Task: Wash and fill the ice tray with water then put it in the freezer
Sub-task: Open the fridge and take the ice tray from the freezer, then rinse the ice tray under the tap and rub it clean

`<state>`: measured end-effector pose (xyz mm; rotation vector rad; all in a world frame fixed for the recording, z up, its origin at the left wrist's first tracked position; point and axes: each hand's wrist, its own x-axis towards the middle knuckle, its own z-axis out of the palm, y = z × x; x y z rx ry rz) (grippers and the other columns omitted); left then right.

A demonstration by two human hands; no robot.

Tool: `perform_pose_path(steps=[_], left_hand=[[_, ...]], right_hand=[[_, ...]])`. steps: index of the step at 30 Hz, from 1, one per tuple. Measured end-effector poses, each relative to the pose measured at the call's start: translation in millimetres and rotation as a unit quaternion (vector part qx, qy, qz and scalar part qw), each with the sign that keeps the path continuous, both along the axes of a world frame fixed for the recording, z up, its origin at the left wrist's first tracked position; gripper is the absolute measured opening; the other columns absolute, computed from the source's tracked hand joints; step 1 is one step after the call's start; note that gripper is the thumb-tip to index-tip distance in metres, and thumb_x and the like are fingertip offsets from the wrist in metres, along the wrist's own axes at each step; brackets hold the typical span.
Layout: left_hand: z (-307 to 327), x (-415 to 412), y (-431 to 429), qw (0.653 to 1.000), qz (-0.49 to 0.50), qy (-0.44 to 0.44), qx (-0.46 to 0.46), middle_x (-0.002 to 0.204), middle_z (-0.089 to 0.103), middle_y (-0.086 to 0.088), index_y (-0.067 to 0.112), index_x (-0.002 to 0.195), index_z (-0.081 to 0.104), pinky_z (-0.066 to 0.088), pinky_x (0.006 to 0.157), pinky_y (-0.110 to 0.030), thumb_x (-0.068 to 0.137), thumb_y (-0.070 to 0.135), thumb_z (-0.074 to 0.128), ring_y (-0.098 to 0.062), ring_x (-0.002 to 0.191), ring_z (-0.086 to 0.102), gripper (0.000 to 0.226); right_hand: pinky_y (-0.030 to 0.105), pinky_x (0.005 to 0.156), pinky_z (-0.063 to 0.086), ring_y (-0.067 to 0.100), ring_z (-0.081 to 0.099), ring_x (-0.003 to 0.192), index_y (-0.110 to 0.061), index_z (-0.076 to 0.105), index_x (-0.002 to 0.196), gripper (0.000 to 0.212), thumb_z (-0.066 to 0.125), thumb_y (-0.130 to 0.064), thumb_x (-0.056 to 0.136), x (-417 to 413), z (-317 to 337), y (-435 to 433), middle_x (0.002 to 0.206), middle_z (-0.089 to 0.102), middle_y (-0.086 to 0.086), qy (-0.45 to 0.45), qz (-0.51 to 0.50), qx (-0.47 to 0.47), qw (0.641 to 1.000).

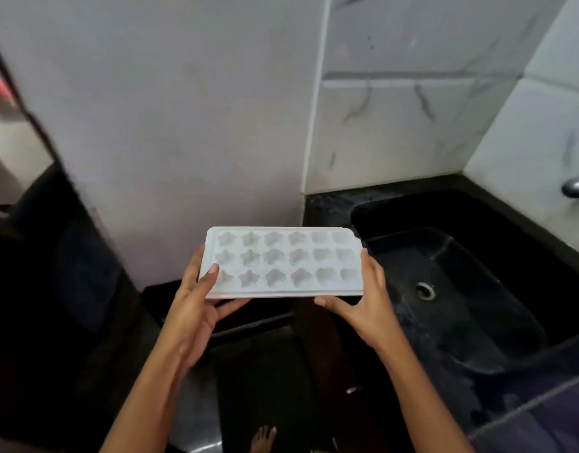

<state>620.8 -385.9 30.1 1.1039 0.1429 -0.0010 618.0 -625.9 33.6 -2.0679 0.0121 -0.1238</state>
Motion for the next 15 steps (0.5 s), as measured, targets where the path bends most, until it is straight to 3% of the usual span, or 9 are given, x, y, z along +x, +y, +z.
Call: perform_pose_path(steps=[12, 15], left_hand=[[-1, 164, -99, 0.975, -0.207, 0.065, -0.043, 0.122, 0.065, -0.002, 0.025, 0.125, 0.051, 0.058, 0.063, -0.039, 0.099, 0.035, 0.033, -0.025, 0.107, 0.064, 0.033], [-6, 183, -130, 0.961, -0.257, 0.089, -0.047, 0.121, 0.065, -0.001, 0.027, 0.128, 0.051, 0.058, 0.062, -0.037, 0.096, 0.034, 0.039, -0.023, 0.104, 0.066, 0.035]], right_hand=[[0.045, 0.111, 0.03, 0.016, 0.028, 0.134, -0.039, 0.01, 0.147, 0.11, 0.081, -0.044, 0.062, 53, -11, -64, 0.146, 0.016, -0.012, 0.016, -0.231, 0.002, 0.973], [0.038, 0.109, 0.031, 0.008, 0.03, 0.126, -0.039, 0.012, 0.146, 0.109, 0.082, -0.043, 0.063, 55, -8, -85, 0.136, 0.018, -0.018, 0.016, -0.265, 0.004, 0.964]])
